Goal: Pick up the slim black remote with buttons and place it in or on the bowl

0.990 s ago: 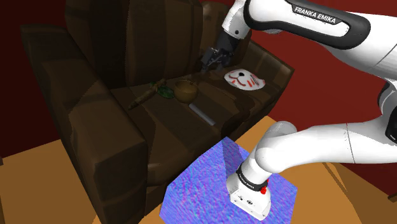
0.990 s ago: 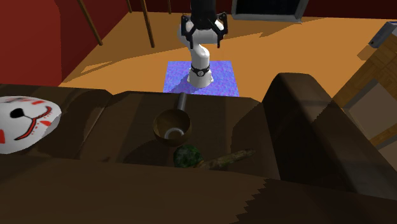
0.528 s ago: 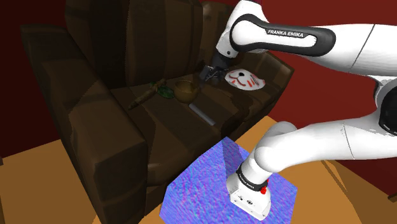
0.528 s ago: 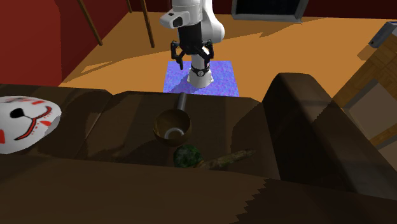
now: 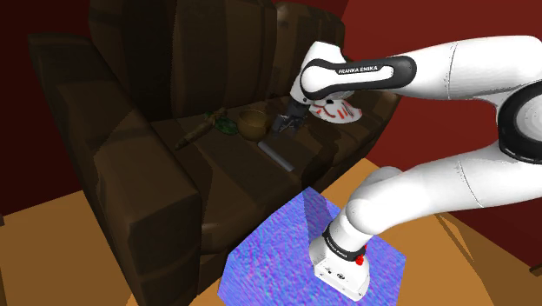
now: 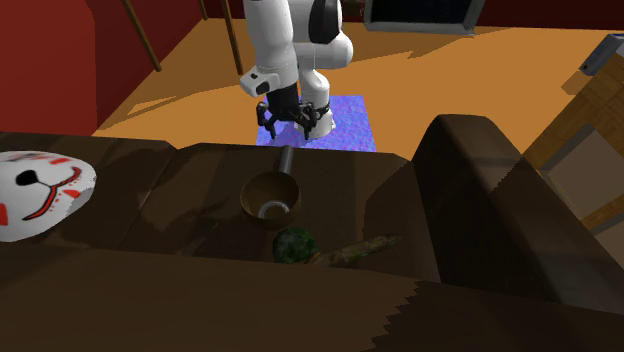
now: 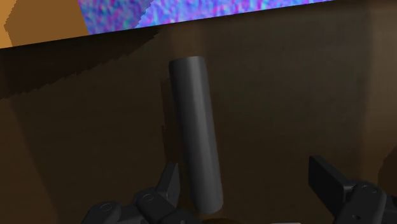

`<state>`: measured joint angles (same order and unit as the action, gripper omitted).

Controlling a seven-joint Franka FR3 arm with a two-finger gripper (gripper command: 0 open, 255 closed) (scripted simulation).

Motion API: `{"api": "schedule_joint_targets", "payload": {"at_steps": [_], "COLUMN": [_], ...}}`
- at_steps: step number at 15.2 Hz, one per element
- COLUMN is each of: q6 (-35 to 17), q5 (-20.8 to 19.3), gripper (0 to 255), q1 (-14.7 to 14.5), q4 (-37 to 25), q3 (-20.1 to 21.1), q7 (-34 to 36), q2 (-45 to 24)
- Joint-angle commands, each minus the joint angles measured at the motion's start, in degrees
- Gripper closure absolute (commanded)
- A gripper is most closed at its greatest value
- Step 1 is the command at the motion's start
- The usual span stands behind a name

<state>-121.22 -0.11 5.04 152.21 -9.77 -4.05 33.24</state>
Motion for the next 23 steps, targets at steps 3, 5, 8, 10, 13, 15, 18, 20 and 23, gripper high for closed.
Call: {"api": "schedule_joint_targets", "payload": {"at_steps": [3,5,8,10,13,15,18,20,23], "q6": [-6.7,-9.3,-12.2,-14.2,-16.8,-16.8,-16.8,-16.8,-16.8], "q5": [-0.8,-0.9,-0.5,-0.2,0.3,0.3,0.3,0.3,0.3], "gripper": [0,0,0,0,0,0,0,0,255], "q1": [1.1,1.3,1.0,0.8,0.4,0.4,0.4,0.4,0.4], "q4": [2.5,3.1,4.2,4.9,5.8,5.8,5.8,5.8,5.8], "q3": [-2.9,-4.0,-4.2,-4.4,-4.6,-4.6,-4.6,-4.6,-4.6], "q7": [-3.2,-4.5,-4.8,-5.0,-5.4,-5.4,-5.4,-5.4,-5.4], "q2": [-6.1,-8.8,-10.6,-11.9,-13.7,-13.7,-13.7,-13.7,-13.7]}}
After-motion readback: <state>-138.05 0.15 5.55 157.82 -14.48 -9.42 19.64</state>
